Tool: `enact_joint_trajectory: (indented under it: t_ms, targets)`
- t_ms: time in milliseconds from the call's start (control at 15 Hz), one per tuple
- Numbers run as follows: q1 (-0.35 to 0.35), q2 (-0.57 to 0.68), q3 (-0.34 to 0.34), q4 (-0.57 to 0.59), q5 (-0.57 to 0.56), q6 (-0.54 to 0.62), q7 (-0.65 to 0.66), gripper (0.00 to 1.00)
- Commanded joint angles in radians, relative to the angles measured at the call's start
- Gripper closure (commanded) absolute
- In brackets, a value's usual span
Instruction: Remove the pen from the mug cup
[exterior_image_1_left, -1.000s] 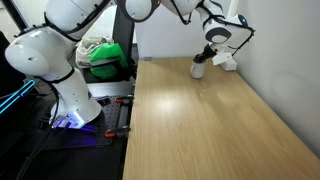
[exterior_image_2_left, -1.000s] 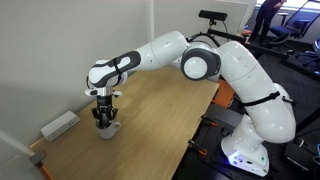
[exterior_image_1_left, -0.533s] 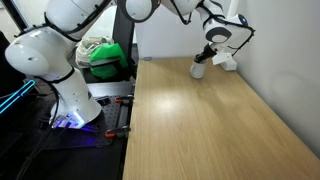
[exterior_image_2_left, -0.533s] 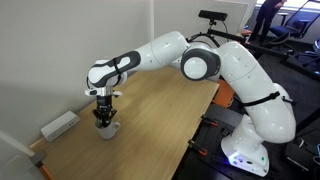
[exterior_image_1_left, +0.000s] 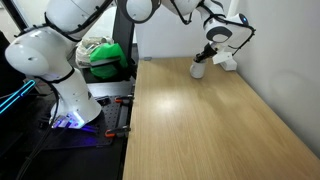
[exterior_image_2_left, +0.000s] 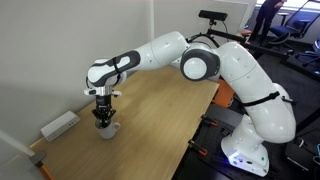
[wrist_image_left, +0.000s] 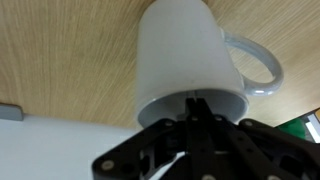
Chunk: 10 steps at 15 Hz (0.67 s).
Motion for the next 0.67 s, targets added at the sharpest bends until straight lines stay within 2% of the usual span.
enact_joint_trajectory:
  t_ms: [0,400,467,533,600]
  targets:
    - [-0.006,0.013,0.015,0.042,-0.015,-0.028,0.045,1.00]
    - [-0.019,0.007,0.026,0.052,-0.001,-0.032,0.058,1.00]
    - [-0.019,0.008,0.026,0.055,-0.002,-0.034,0.062,0.90]
    - [-0.018,0.009,0.025,0.057,-0.004,-0.033,0.067,0.73]
    - [-0.018,0.010,0.025,0.060,-0.006,-0.038,0.068,0.67]
